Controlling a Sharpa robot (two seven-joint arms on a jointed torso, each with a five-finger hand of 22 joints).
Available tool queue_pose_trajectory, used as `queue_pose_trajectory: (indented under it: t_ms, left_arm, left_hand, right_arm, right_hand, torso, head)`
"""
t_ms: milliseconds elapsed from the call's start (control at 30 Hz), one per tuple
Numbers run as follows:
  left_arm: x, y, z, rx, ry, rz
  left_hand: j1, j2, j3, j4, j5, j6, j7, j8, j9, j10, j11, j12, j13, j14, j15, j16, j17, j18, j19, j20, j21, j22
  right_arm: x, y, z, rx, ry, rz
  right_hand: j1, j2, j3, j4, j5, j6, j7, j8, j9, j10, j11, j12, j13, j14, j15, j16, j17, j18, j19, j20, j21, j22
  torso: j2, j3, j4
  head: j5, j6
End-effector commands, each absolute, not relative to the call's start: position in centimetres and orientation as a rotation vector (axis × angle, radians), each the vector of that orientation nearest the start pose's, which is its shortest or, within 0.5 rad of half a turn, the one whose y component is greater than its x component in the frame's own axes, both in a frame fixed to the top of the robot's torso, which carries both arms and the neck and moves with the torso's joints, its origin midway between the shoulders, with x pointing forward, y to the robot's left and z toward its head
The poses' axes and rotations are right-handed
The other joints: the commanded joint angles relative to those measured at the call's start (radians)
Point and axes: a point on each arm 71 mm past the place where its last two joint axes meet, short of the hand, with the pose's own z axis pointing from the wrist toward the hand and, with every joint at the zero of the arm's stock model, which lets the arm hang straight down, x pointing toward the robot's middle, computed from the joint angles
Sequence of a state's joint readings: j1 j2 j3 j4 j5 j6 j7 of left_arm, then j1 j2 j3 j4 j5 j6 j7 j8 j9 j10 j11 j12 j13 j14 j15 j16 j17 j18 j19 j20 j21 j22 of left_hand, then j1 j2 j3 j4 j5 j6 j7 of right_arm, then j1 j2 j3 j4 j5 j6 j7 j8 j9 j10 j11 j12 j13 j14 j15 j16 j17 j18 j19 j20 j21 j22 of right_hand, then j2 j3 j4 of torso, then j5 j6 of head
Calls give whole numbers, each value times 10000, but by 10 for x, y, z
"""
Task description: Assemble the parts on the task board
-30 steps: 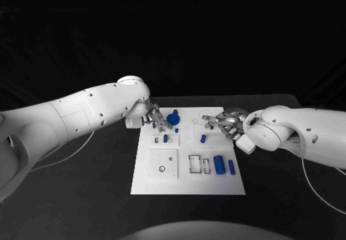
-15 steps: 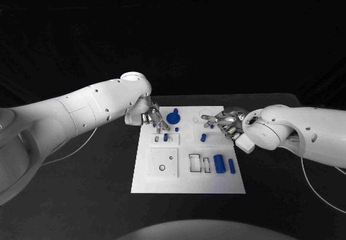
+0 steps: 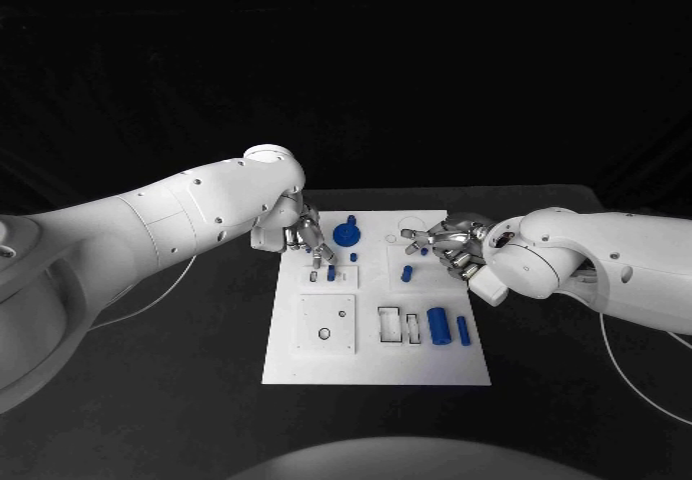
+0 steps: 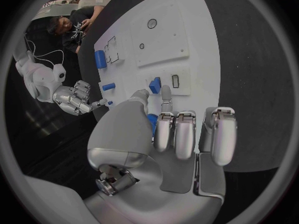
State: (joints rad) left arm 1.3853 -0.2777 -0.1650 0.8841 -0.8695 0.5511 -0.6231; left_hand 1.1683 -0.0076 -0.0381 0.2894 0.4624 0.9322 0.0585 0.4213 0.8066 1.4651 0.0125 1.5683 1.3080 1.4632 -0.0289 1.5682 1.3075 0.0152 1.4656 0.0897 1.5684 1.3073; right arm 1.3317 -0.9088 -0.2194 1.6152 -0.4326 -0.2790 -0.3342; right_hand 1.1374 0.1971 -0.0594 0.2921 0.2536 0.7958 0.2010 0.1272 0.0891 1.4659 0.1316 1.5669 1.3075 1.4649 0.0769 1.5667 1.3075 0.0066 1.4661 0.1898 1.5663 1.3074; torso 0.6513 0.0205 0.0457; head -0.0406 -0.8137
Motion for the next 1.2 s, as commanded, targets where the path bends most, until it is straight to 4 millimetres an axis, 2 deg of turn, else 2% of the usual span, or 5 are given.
queue_pose_trajectory:
  t_ms: [33, 667, 833, 900, 1200]
  left_arm:
    - [566, 104, -203, -192, 26350, -2228]
    - [568, 98, -209, -449, 26192, -2633]
    - [567, 96, -210, -486, 26196, -2702]
    - [567, 96, -211, -494, 26199, -2712]
    - [567, 94, -211, -543, 26167, -2722]
  left_hand:
    - [191, 44, 98, 6, 33, -95, -13, 40, 26, 1057, -92, 25, 2628, 1076, -38, 26, 2633, -152, 1052, 3, 24, 2635]
    - [340, 153, 171, 44, 20, -150, 8, -29, 17, 1057, -86, 25, 2628, 1076, -45, 26, 2633, -152, 1052, -9, 24, 2635]
    - [250, 137, 114, 45, -39, -170, 34, -77, -11, 1057, -63, 25, 2628, 1076, -29, 26, 2633, -152, 1052, -7, 24, 2635]
    - [248, 137, 113, 45, -40, -170, 35, -78, -12, 1057, -62, 25, 2628, 1076, -29, 26, 2633, -152, 1052, -7, 24, 2635]
    - [253, 183, 124, 34, -68, -180, 33, -105, -28, 1057, -55, 25, 2628, 1076, -20, 26, 2633, -152, 1052, -2, 24, 2635]
  right_arm:
    - [459, -224, -215, 9126, 21427, 8105]
    - [459, -221, -215, 9072, 21451, 8159]
    - [459, -222, -215, 9079, 21453, 8147]
    - [459, -221, -215, 9075, 21451, 8151]
    - [459, -221, -215, 9055, 21457, 8171]
  right_hand:
    - [-38, 99, -76, -8, -35, -64, 62, 31, 9, 1049, 78, 39, 2633, 1059, 79, 41, 2633, -66, 1047, 42, 45, 2634]
    - [-38, 99, -76, -8, -35, -64, 62, 31, 9, 1049, 78, 39, 2633, 1059, 79, 41, 2633, -66, 1047, 42, 45, 2634]
    - [-35, 106, -93, -11, -35, -74, 65, 42, 12, 1049, 80, 39, 2633, 1059, 80, 41, 2633, -66, 1047, 42, 45, 2634]
    - [-35, 106, -93, -11, -35, -74, 65, 42, 12, 1049, 80, 39, 2633, 1059, 80, 41, 2633, -66, 1047, 42, 45, 2634]
    - [-35, 106, -93, -11, -35, -74, 65, 42, 12, 1049, 80, 39, 2633, 1059, 80, 41, 2633, -66, 1047, 42, 45, 2634]
  torso:
    - [-11, 4, 2]
    - [-19, 5, 3]
    - [-17, 4, 37]
    - [-20, 5, 11]
    - [-19, -2, 8]
  head:
    - [8, -20]
    - [17, -70]
    - [14, -79]
    - [37, -89]
    - [51, -83]
